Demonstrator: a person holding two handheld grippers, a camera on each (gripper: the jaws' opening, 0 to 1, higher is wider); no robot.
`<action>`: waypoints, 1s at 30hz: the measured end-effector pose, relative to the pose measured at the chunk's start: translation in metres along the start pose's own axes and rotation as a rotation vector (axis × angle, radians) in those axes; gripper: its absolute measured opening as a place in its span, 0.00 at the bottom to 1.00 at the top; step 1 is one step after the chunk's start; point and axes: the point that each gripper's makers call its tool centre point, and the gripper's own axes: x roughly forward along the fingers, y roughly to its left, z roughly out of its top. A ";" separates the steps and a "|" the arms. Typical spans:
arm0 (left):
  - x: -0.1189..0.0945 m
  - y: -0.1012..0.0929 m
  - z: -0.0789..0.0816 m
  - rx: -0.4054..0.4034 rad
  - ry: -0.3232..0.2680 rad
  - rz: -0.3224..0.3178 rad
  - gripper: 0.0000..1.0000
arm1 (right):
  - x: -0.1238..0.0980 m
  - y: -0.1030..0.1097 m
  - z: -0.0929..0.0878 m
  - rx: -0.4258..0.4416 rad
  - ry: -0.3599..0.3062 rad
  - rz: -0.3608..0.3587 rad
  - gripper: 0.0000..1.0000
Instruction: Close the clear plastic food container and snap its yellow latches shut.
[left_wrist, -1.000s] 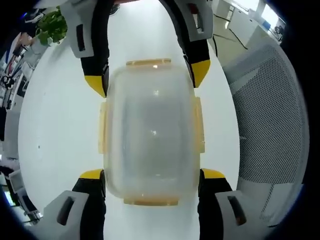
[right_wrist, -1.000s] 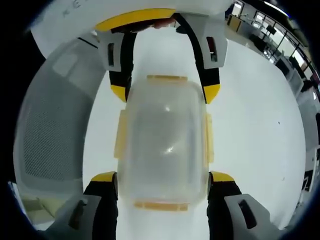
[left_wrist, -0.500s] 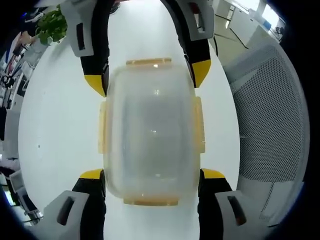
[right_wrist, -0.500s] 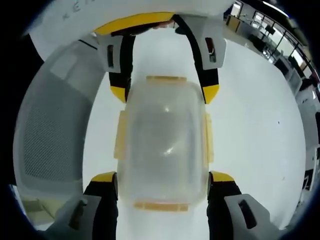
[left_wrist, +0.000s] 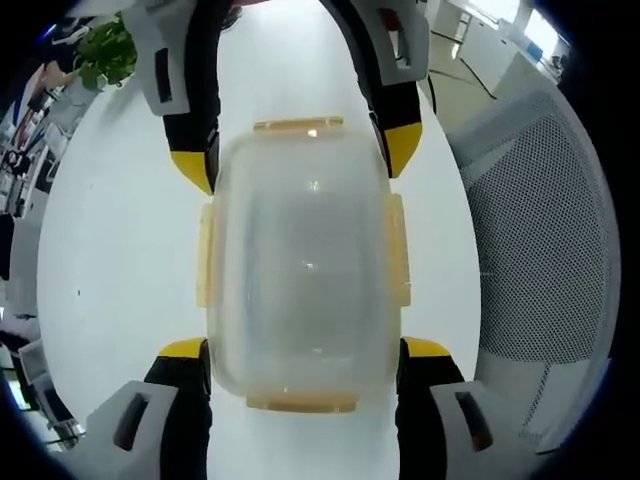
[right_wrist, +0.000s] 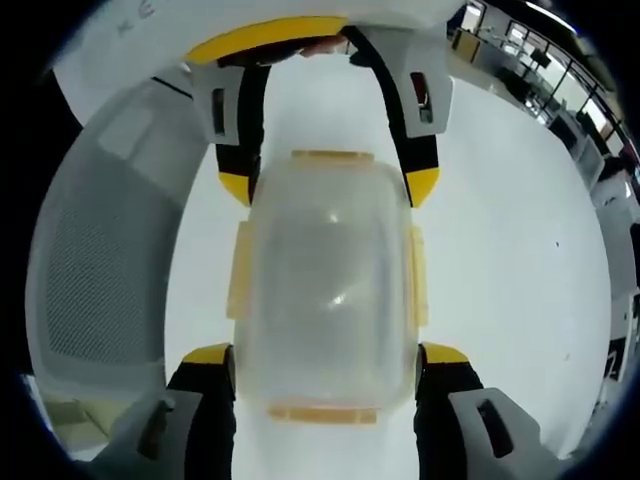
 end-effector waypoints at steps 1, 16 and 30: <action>0.000 0.000 0.000 0.000 -0.001 0.000 0.75 | 0.000 0.000 0.000 0.000 0.000 0.000 0.73; -0.002 -0.002 -0.018 -0.001 0.010 0.005 0.76 | 0.007 0.000 0.018 0.007 -0.021 0.000 0.73; -0.004 -0.004 -0.038 0.005 0.016 0.009 0.77 | 0.014 0.002 0.037 0.019 -0.025 -0.004 0.73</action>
